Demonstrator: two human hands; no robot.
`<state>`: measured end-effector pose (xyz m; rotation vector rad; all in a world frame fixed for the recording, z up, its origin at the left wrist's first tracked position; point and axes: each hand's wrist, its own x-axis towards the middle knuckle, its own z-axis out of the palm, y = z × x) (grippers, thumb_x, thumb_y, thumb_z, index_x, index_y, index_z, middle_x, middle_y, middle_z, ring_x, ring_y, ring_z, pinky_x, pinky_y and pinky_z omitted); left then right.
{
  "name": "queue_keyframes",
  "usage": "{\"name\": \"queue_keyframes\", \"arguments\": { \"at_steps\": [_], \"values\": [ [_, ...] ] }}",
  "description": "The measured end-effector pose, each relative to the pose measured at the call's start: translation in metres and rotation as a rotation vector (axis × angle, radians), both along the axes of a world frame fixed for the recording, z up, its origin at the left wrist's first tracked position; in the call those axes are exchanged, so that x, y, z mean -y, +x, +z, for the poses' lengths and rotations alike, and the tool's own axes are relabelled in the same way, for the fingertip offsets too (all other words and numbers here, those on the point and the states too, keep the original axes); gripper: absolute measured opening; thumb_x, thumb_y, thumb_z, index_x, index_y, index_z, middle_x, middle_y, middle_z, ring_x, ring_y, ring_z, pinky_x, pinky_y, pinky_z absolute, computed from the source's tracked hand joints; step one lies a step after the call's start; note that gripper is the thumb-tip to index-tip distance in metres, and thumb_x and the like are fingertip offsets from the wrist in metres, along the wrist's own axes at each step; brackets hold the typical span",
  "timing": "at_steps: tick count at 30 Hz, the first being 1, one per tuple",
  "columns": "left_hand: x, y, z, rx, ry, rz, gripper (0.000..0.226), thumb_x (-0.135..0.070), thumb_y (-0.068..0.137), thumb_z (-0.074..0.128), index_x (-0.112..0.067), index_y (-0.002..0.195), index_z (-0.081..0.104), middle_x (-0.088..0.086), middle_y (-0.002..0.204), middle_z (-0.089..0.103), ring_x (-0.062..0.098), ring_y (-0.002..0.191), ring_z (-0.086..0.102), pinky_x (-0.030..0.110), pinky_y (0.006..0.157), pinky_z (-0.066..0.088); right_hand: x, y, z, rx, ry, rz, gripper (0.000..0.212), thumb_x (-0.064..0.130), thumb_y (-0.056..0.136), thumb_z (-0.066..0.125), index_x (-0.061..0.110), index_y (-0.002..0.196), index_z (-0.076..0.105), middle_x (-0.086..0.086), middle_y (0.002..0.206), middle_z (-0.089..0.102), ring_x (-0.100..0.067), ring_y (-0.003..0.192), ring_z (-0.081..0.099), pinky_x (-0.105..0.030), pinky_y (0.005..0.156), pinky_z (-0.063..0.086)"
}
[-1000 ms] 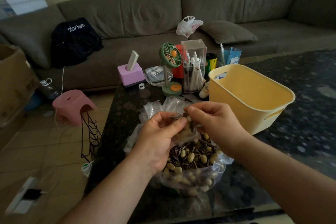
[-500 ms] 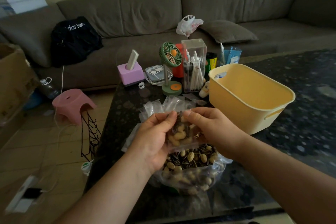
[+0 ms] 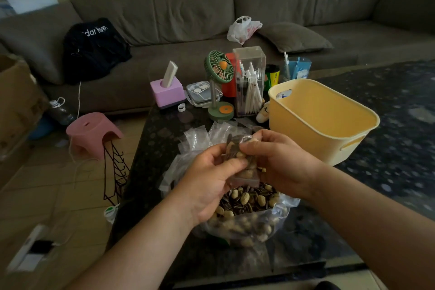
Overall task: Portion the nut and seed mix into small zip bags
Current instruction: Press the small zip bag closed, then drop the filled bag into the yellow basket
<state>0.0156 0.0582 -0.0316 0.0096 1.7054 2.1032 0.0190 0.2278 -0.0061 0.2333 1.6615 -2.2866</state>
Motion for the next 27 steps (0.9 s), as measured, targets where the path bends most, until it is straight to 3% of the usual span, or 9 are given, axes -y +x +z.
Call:
{"name": "queue_keyframes", "arguments": {
  "at_steps": [5, 9, 14, 16, 18, 20, 23, 25, 27],
  "values": [
    [-0.006, 0.003, 0.001, -0.059, 0.018, 0.054, 0.050, -0.019, 0.076, 0.080, -0.011, 0.124, 0.067, 0.010, 0.110, 0.079, 0.025, 0.101, 0.076, 0.044, 0.093, 0.061, -0.003, -0.003, -0.002, 0.028, -0.100, 0.012, 0.018, -0.002, 0.088, 0.068, 0.012, 0.097, 0.062, -0.016, 0.099, 0.069, -0.028, 0.086, 0.069, -0.043, 0.075, 0.061],
    [-0.004, -0.002, 0.001, -0.058, 0.076, 0.083, 0.051, -0.019, 0.074, 0.080, -0.013, 0.123, 0.068, 0.009, 0.112, 0.079, 0.029, 0.106, 0.077, 0.046, 0.091, 0.062, -0.002, -0.005, -0.003, -0.007, -0.130, 0.002, 0.020, 0.014, 0.080, 0.074, 0.009, 0.097, 0.066, -0.023, 0.113, 0.066, -0.039, 0.105, 0.064, -0.067, 0.103, 0.050],
    [-0.001, -0.004, 0.000, -0.083, 0.051, 0.086, 0.060, -0.022, 0.067, 0.085, -0.015, 0.123, 0.066, 0.009, 0.119, 0.078, 0.028, 0.108, 0.077, 0.042, 0.090, 0.060, -0.003, 0.001, -0.002, -0.007, 0.020, 0.179, 0.042, 0.027, 0.092, 0.070, 0.005, 0.128, 0.067, -0.022, 0.128, 0.071, -0.040, 0.121, 0.068, -0.046, 0.102, 0.056],
    [0.000, -0.003, 0.000, -0.096, 0.033, 0.105, 0.066, -0.031, 0.061, 0.091, -0.016, 0.121, 0.067, 0.012, 0.120, 0.077, 0.028, 0.109, 0.076, 0.045, 0.095, 0.059, -0.004, 0.001, -0.003, -0.049, 0.034, 0.149, 0.049, 0.027, 0.090, 0.072, -0.004, 0.127, 0.064, -0.028, 0.127, 0.068, -0.043, 0.120, 0.067, -0.051, 0.106, 0.054],
    [0.000, -0.004, 0.000, -0.105, 0.028, 0.112, 0.066, -0.036, 0.060, 0.091, -0.015, 0.119, 0.069, 0.014, 0.120, 0.076, 0.030, 0.111, 0.076, 0.046, 0.096, 0.059, -0.004, 0.000, -0.003, -0.096, 0.012, 0.079, 0.045, 0.021, 0.087, 0.074, -0.012, 0.117, 0.064, -0.032, 0.116, 0.070, -0.040, 0.106, 0.073, -0.049, 0.095, 0.060],
    [-0.001, -0.006, 0.003, -0.112, 0.024, 0.112, 0.056, -0.030, 0.068, 0.087, -0.013, 0.118, 0.069, 0.014, 0.117, 0.077, 0.030, 0.109, 0.076, 0.046, 0.094, 0.059, -0.005, -0.001, -0.001, -0.140, 0.038, 0.047, 0.033, 0.018, 0.088, 0.072, -0.007, 0.110, 0.069, -0.026, 0.107, 0.073, -0.035, 0.096, 0.075, -0.042, 0.086, 0.064],
    [-0.006, -0.013, 0.012, -0.154, -0.024, 0.098, 0.046, -0.026, 0.074, 0.081, -0.014, 0.117, 0.068, 0.009, 0.105, 0.079, 0.027, 0.099, 0.078, 0.042, 0.088, 0.061, -0.011, -0.002, 0.005, -0.204, 0.050, 0.023, 0.033, 0.017, 0.089, 0.071, -0.002, 0.116, 0.071, -0.023, 0.112, 0.076, -0.038, 0.103, 0.075, -0.047, 0.090, 0.062],
    [-0.014, -0.019, 0.022, -0.179, -0.042, 0.074, 0.055, -0.039, 0.075, 0.079, -0.012, 0.121, 0.067, 0.011, 0.102, 0.077, 0.030, 0.098, 0.074, 0.045, 0.091, 0.062, -0.019, -0.003, 0.010, -0.248, 0.068, -0.016, 0.040, 0.020, 0.085, 0.074, -0.002, 0.118, 0.070, -0.025, 0.110, 0.075, -0.041, 0.104, 0.074, -0.052, 0.093, 0.061],
    [-0.029, -0.028, 0.031, -0.128, -0.009, 0.034, 0.066, -0.056, 0.086, 0.064, -0.007, 0.131, 0.064, 0.022, 0.118, 0.075, 0.043, 0.112, 0.071, 0.055, 0.101, 0.058, -0.032, -0.003, 0.016, -0.268, 0.087, -0.071, 0.043, 0.024, 0.083, 0.075, -0.003, 0.116, 0.070, -0.025, 0.105, 0.076, -0.040, 0.100, 0.075, -0.053, 0.092, 0.061]
  ]
}}
